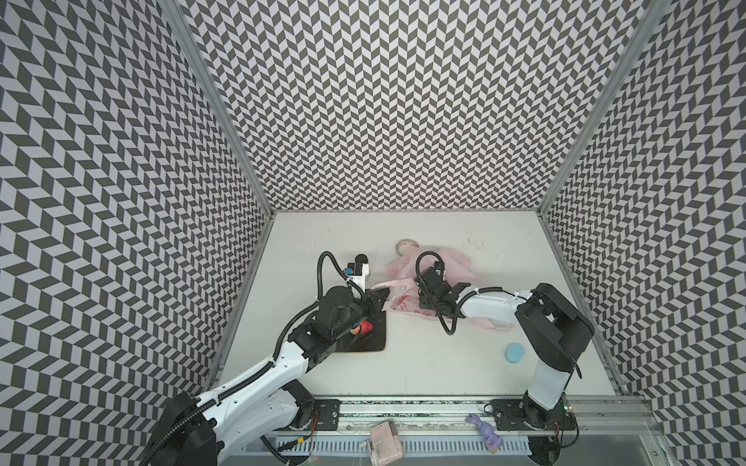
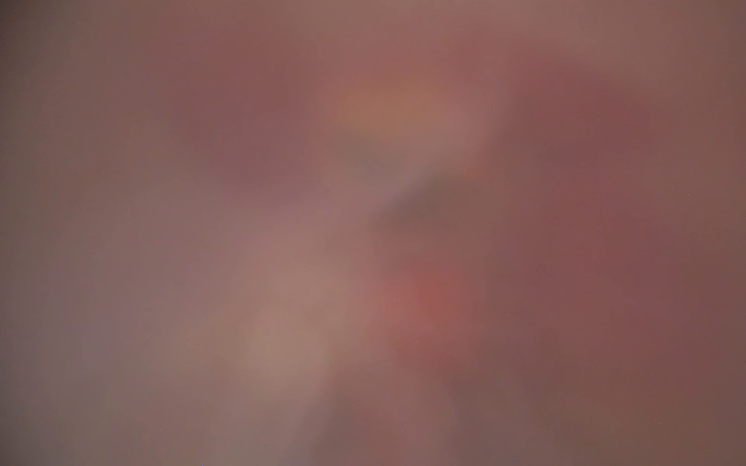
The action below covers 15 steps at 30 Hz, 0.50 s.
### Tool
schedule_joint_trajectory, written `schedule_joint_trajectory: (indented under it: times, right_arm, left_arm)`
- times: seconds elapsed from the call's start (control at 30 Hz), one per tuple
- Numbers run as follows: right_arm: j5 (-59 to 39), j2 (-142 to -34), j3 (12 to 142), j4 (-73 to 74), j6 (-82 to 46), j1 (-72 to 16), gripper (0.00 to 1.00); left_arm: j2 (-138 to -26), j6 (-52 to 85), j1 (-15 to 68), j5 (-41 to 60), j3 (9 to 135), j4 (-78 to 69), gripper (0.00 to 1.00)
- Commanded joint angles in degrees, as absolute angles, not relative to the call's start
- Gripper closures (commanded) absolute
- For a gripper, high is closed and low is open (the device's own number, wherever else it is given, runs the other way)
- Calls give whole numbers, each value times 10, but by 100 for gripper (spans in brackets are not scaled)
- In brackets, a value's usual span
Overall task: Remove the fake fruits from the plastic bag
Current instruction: 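Grasp a small peach in the bag with the right gripper and lift it out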
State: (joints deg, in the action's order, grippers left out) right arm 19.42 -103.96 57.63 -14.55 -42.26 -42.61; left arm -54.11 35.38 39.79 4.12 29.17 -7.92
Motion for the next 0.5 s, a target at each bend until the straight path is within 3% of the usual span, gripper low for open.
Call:
schedule_joint_trajectory:
  times: [0.0,0.47]
  right_arm:
    - [191,-1029,586,-142,-430,-425,71]
    - [100,-850,536,-141,-379,-425,76]
  left_arm:
    - [-544,344,401,36,313,-88,100]
    - [-551,353,401,18,309,-103,100]
